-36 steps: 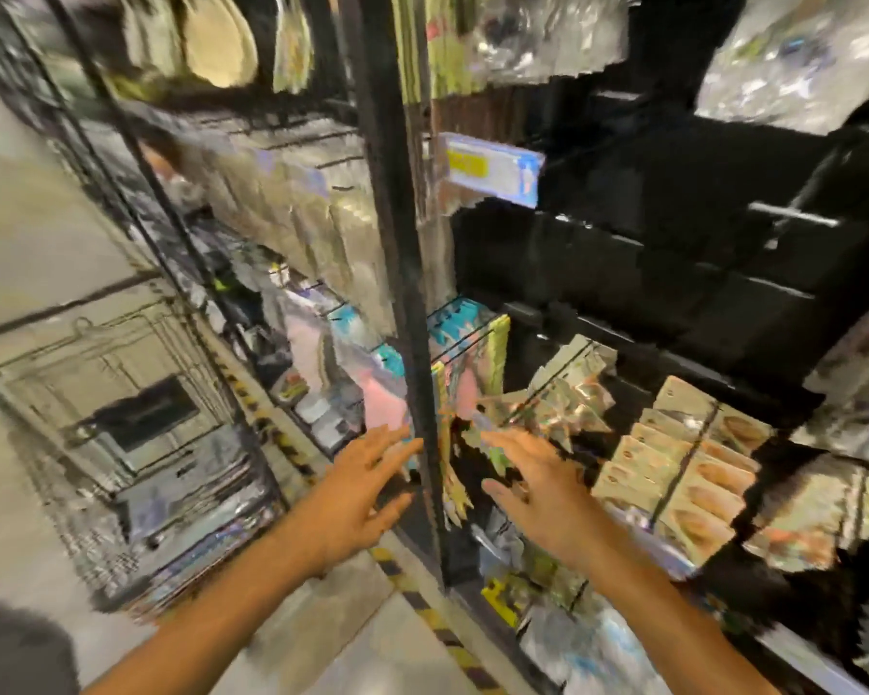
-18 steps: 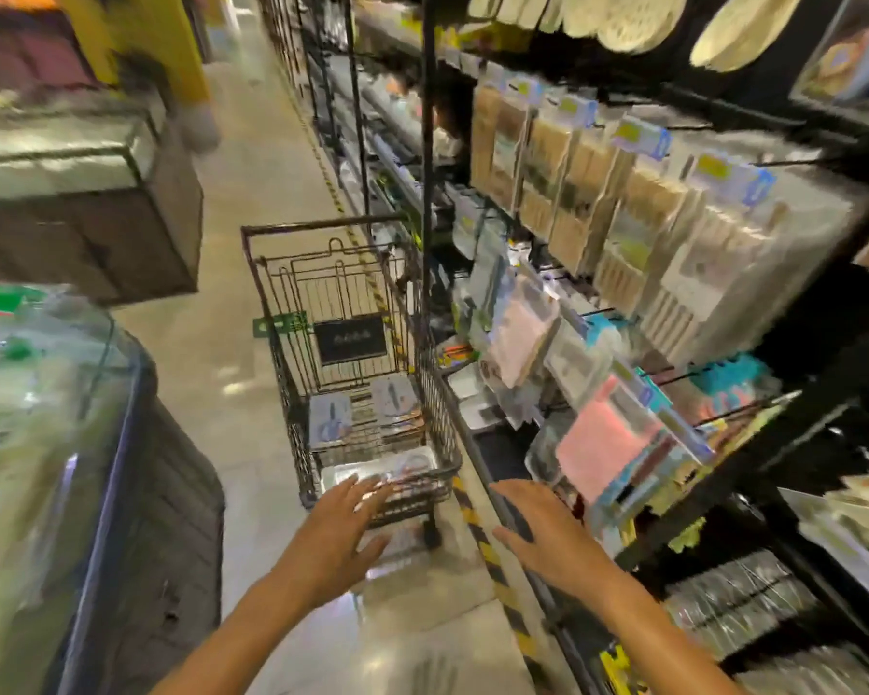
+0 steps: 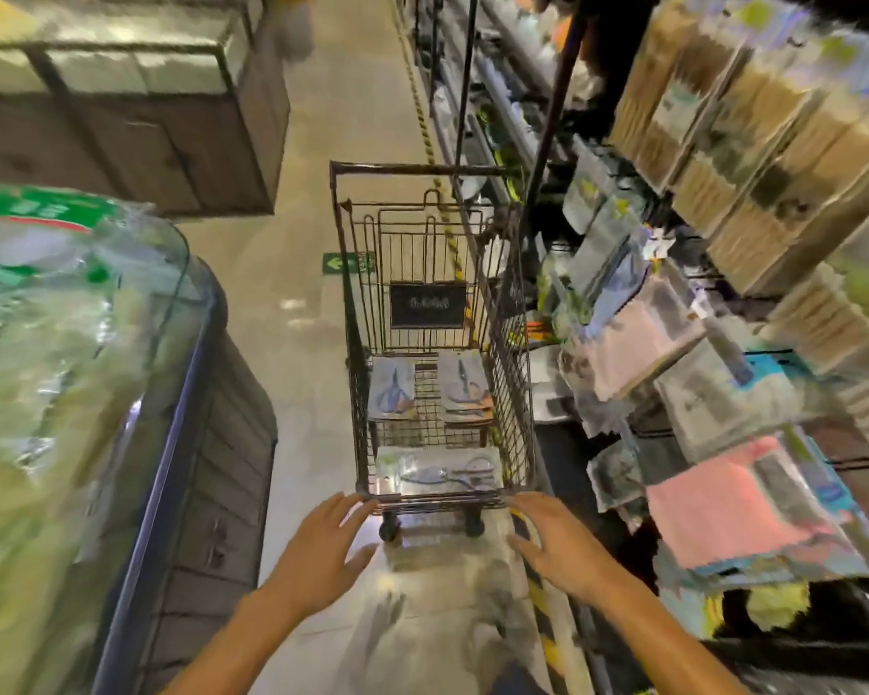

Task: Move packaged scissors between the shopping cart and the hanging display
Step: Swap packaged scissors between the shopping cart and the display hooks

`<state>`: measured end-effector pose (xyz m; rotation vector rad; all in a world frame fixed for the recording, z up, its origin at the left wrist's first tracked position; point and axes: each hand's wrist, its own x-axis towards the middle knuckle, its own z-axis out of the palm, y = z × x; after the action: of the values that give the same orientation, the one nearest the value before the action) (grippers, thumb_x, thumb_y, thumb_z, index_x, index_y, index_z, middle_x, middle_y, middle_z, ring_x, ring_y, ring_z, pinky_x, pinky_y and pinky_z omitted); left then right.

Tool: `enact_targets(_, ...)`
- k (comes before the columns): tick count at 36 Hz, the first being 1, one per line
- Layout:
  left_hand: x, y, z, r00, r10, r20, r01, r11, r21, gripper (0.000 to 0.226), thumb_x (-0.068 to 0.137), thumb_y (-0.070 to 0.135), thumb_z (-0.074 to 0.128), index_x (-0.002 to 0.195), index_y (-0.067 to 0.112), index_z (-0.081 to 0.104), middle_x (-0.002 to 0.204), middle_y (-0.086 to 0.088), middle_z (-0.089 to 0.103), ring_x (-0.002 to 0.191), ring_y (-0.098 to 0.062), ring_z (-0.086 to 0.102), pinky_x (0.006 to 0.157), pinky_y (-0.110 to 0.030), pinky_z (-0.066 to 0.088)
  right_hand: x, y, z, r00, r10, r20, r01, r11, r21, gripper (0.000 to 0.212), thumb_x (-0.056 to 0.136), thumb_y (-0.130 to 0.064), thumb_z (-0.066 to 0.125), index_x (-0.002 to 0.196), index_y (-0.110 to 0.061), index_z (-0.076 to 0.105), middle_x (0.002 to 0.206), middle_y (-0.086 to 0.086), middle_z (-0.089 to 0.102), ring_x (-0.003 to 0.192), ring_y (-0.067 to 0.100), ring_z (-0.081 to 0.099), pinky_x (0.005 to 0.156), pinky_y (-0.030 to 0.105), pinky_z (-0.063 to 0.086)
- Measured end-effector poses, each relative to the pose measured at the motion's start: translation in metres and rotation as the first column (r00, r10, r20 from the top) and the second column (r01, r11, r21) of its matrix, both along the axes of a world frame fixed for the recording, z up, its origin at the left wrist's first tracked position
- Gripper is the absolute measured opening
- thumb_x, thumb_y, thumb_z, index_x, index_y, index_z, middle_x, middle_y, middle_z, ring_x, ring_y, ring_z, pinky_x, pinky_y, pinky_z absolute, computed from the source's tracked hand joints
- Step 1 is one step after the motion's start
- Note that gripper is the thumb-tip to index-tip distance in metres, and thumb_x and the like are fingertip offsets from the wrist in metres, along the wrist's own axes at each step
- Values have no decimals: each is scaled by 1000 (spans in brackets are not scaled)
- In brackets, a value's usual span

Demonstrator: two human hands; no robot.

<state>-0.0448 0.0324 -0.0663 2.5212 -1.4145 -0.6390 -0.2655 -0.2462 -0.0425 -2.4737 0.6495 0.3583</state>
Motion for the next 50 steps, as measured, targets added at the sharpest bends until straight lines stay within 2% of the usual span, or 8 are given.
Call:
enact_targets(17, 18, -118, -24, 905, 374, -204, -361, 927, 97, 72, 91, 60, 34, 150, 21, 43, 151, -6, 48, 140, -26, 44, 117, -31, 28, 108, -146, -55, 988, 135, -68, -114, 961, 252, 52, 99, -45, 54, 148, -30, 44, 150, -6, 46, 139, 16, 43, 116, 32, 33)
enact_targets(24, 23, -150, -48, 820, 474, -322, -450, 880, 150, 80, 86, 65, 31, 151, 21, 42, 152, -5, 45, 141, -24, 40, 116, -27, 26, 131, -162, -79, 980, 142, -140, -90, 943, 322, 47, 100, -37, 58, 145, -26, 48, 147, -2, 50, 138, 16, 45, 110, 22, 33)
enact_targets(28, 33, -159, -74, 778, 499, -383, -456, 867, 203, 75, 88, 61, 37, 149, 18, 43, 152, -5, 44, 142, -24, 38, 117, -29, 27, 140, -161, -105, 970, 137, -200, -65, 942, 329, 44, 100, -30, 59, 143, -22, 51, 139, -2, 56, 131, 15, 51, 92, -5, 22)
enact_targets(31, 44, -165, -95, 767, 488, -416, -428, 873, 236, 70, 89, 55, 43, 150, 19, 42, 153, -5, 42, 143, -23, 36, 117, -27, 24, 149, -155, -134, 958, 122, -261, -31, 945, 327, 45, 98, -25, 60, 142, -26, 52, 133, -4, 58, 125, 16, 55, 100, 18, 41)
enact_targets(35, 61, -165, -134, 770, 470, -431, -392, 882, 263, 62, 96, 40, 55, 153, 21, 38, 155, -4, 40, 145, -23, 34, 120, -31, 24, 162, -144, -177, 947, 122, -298, -11, 938, 348, 56, 94, -33, 59, 148, -24, 45, 147, 0, 50, 135, 22, 48, 108, 27, 34)
enact_targets(38, 69, -167, -157, 765, 481, -429, -383, 875, 297, 66, 91, 52, 42, 150, 21, 42, 153, -2, 43, 144, -22, 35, 118, -25, 21, 168, -137, -201, 978, 124, -170, -57, 934, 354, 43, 91, -30, 65, 131, -17, 61, 127, 8, 63, 115, 27, 58, 100, 38, 48)
enact_targets(45, 76, -169, -192, 772, 481, -416, -362, 870, 335, 58, 99, 36, 55, 152, 23, 37, 155, -1, 38, 146, -20, 29, 119, -28, 22, 189, -118, -257, 990, 143, 9, -142, 970, 199, 49, 87, -22, 62, 132, -3, 60, 127, 19, 63, 113, 35, 61, 95, 48, 56)
enact_targets(50, 67, -163, -205, 783, 452, -427, -328, 884, 334, 81, 83, 63, 27, 150, 20, 42, 152, -4, 45, 142, -24, 37, 114, -23, 20, 191, -118, -274, 976, 205, -69, -197, 975, 105, 70, 66, -14, 84, 132, -8, 61, 131, 16, 62, 119, 36, 60, 103, 47, 51)
